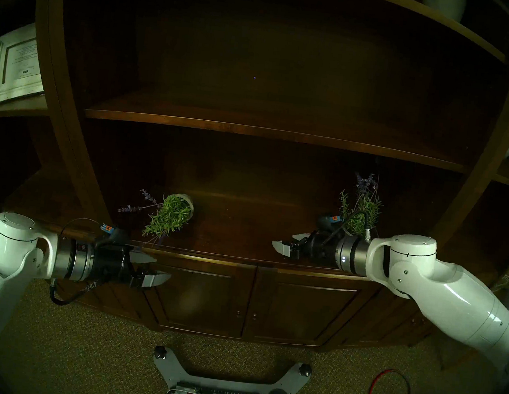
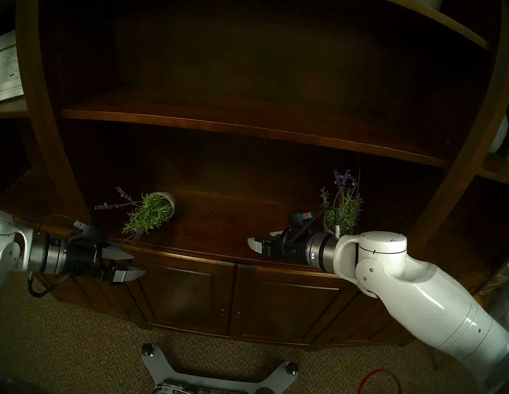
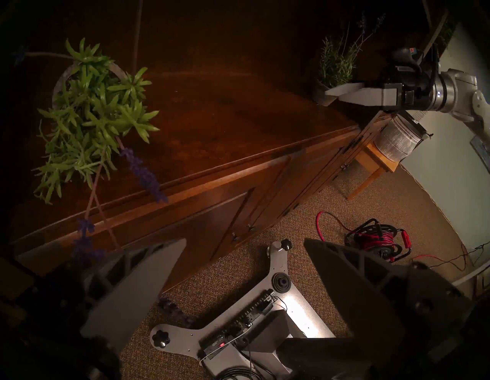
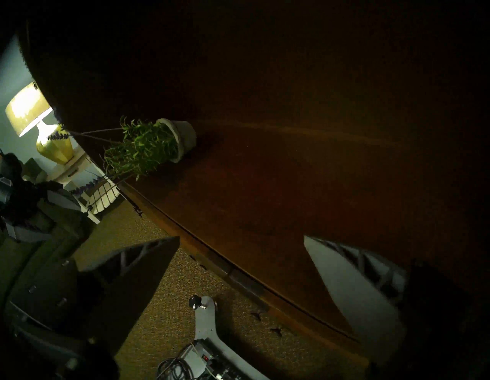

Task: Place the fake decorative plant upright

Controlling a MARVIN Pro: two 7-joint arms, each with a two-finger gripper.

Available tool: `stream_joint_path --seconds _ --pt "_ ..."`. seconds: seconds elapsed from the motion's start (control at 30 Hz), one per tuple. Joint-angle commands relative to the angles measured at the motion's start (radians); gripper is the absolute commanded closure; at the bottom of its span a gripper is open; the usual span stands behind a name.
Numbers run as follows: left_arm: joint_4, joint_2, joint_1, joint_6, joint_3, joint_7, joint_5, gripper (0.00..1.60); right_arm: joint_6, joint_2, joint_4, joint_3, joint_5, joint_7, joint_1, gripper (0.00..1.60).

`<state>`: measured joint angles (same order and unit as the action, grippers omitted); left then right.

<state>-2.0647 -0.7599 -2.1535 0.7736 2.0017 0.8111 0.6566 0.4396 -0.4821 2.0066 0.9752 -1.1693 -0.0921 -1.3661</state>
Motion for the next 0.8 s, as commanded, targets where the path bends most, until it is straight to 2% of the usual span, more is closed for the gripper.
stream_joint_path --seconds 0.0,0.07,0.27,0.77 --pt "-0.019 -0.006 0.011 -0.003 0.020 0.000 0.008 0.00 -0.113 0.005 -0.016 0.045 0.094 -0.074 -0.031 0.00" --pt "-0.020 -0.007 0.011 -0.002 0.020 0.000 0.007 0.00 -0.152 0.008 -0.035 0.035 0.089 -0.073 -0.033 0.00" --pt "-0.020 -0.009 0.011 -0.001 0.021 0.000 0.006 0.00 -0.155 0.029 -0.048 0.047 0.046 -0.064 -0.058 0.00" --pt "-0.020 -0.010 0.012 -0.001 0.021 0.001 0.004 0.00 -0.244 0.045 -0.063 0.055 0.078 -0.072 -0.093 0.00"
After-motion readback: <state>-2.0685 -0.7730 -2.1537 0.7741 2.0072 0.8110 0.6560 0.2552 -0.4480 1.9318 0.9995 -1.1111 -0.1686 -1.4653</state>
